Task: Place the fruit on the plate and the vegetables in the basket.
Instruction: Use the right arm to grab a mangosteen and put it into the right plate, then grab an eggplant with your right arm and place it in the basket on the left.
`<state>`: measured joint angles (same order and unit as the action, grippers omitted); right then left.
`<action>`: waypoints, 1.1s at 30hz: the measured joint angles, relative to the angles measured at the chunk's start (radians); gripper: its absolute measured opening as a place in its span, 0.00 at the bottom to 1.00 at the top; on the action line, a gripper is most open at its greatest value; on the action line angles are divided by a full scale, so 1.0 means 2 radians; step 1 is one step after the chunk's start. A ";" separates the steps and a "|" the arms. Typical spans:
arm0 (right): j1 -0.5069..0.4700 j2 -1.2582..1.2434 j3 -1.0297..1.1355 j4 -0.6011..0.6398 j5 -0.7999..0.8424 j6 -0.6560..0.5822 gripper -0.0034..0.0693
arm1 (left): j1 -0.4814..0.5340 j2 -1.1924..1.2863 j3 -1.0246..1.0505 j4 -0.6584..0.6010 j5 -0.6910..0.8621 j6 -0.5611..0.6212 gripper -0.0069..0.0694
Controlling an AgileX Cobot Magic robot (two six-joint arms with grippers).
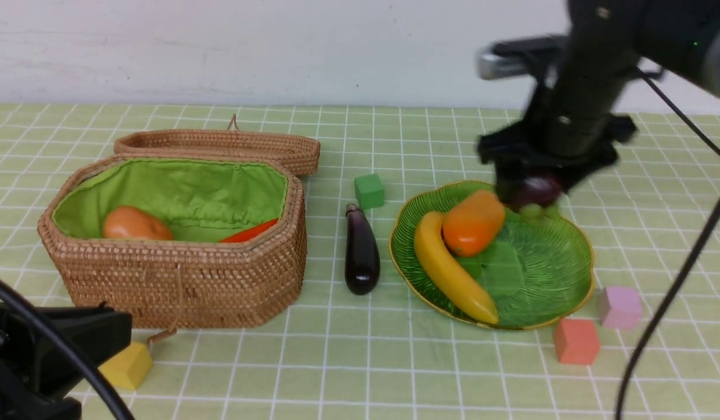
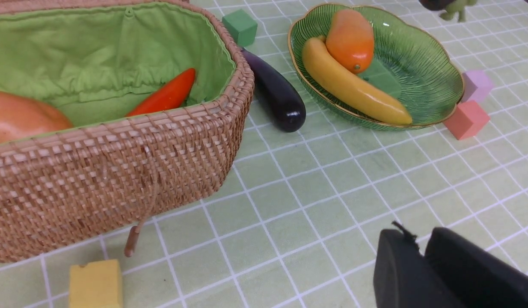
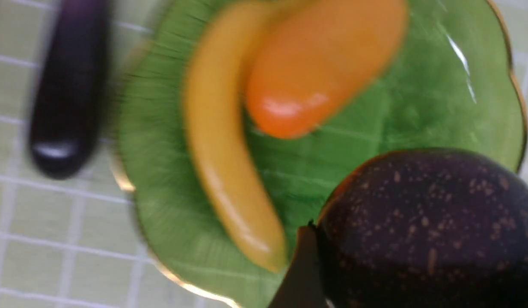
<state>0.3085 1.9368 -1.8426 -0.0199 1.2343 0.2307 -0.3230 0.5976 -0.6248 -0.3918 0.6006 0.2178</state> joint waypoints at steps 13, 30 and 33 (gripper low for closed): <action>-0.040 0.048 0.022 0.035 -0.011 0.001 0.88 | 0.000 0.000 0.000 0.000 0.000 0.000 0.21; -0.025 0.035 -0.039 0.088 -0.002 -0.009 0.69 | 0.000 0.000 0.000 0.000 0.000 0.001 0.21; 0.018 0.032 -0.040 0.121 -0.002 -0.015 0.58 | 0.000 0.000 0.000 0.000 0.000 0.001 0.21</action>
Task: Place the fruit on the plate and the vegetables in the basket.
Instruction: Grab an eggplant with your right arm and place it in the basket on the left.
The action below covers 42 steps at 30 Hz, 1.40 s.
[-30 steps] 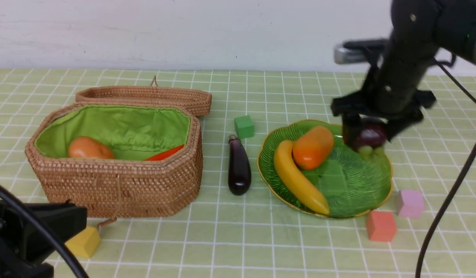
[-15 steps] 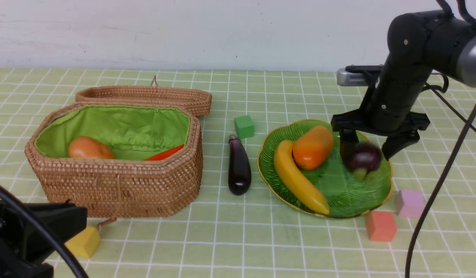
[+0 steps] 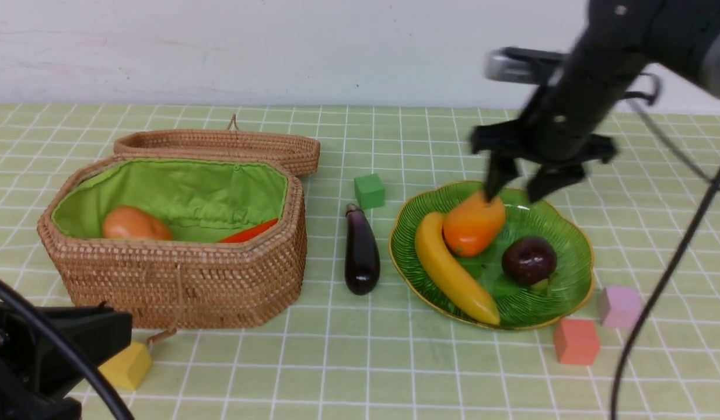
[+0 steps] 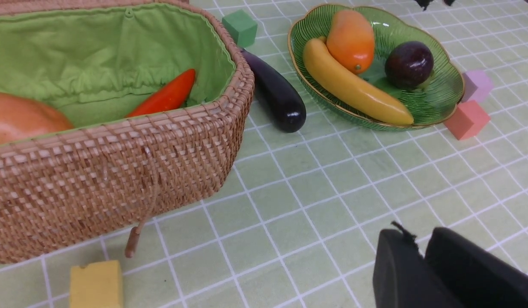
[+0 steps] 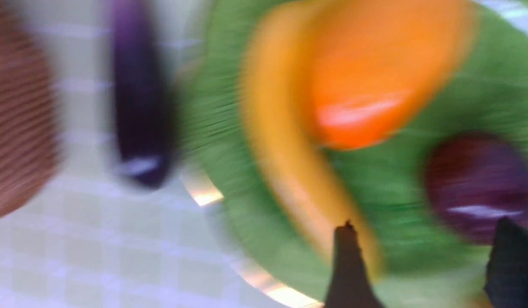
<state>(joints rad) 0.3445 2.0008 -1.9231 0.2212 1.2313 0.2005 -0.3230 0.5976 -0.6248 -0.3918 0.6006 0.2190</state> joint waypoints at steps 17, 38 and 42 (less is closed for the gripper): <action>0.127 0.110 -0.024 -0.078 -0.211 -0.004 0.81 | 0.000 0.000 0.000 -0.006 0.000 0.000 0.21; 0.127 0.221 -0.133 -0.161 -0.188 0.034 0.82 | 0.000 0.000 0.000 -0.007 0.000 0.000 0.22; 0.127 0.225 -0.134 -0.161 -0.194 0.034 0.81 | 0.000 0.000 0.000 -0.007 0.000 0.000 0.22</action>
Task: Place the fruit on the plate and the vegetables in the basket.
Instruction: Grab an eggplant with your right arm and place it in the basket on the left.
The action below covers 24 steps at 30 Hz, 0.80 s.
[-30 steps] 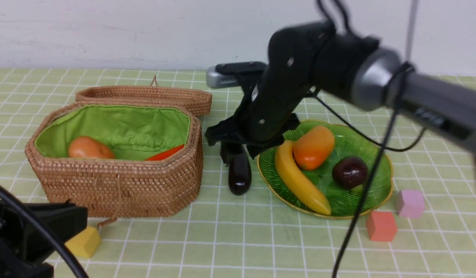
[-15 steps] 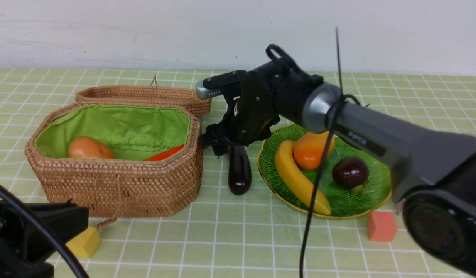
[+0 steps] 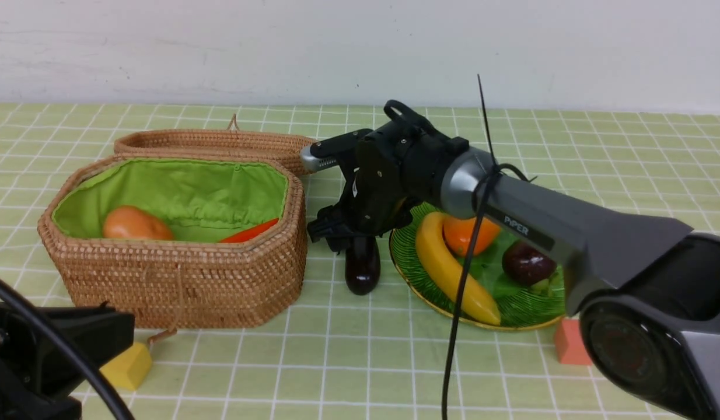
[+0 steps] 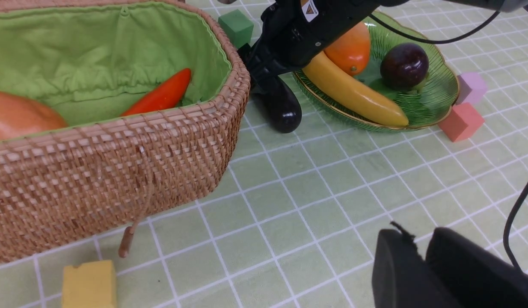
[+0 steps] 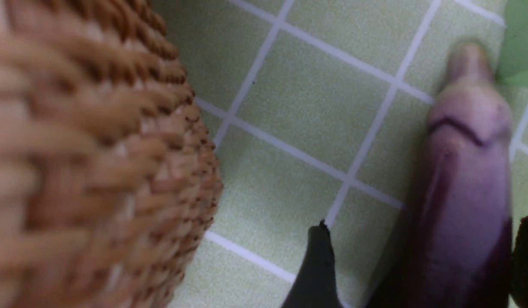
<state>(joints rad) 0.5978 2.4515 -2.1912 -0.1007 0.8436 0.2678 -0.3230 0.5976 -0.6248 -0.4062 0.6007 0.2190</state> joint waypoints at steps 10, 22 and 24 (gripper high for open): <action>0.000 0.007 -0.003 0.000 0.000 0.000 0.62 | 0.000 0.000 0.000 0.000 0.000 0.000 0.23; 0.000 0.007 -0.003 0.006 0.002 0.000 0.54 | 0.000 0.000 0.000 0.000 0.000 0.000 0.23; 0.000 0.007 -0.003 0.006 0.002 0.000 0.54 | 0.000 0.000 0.000 0.000 0.000 0.000 0.23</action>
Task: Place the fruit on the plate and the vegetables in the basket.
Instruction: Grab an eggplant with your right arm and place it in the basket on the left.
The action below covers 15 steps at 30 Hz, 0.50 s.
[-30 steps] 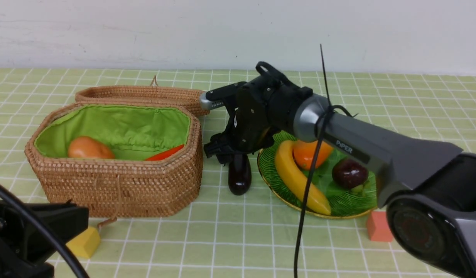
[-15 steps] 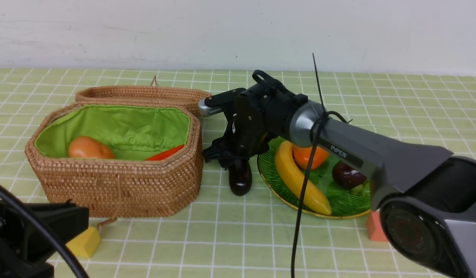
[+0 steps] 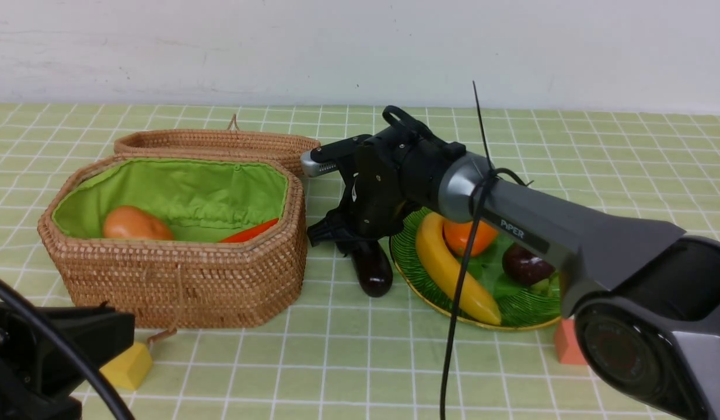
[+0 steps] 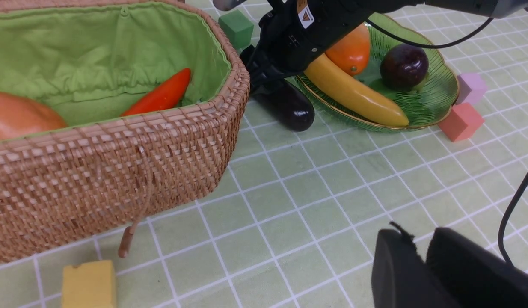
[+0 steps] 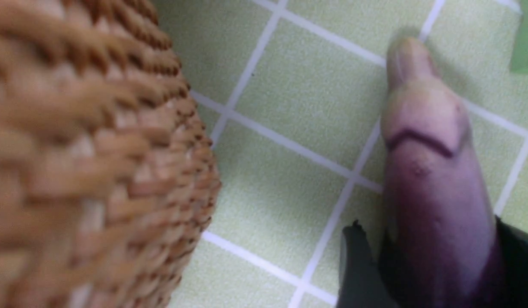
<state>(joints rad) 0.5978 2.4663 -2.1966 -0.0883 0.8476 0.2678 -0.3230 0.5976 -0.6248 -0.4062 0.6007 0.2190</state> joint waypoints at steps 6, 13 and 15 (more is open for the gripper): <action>0.000 0.000 0.000 0.001 0.000 0.000 0.54 | 0.000 0.000 0.000 0.000 0.000 0.000 0.23; 0.000 -0.002 0.000 0.015 0.004 0.000 0.54 | 0.000 0.000 0.000 0.000 0.000 0.000 0.23; 0.000 -0.004 -0.001 0.018 0.011 0.000 0.54 | 0.000 0.000 0.000 0.000 0.000 0.000 0.23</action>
<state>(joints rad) 0.5978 2.4584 -2.1985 -0.0530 0.8700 0.2679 -0.3230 0.5976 -0.6248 -0.4062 0.6007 0.2190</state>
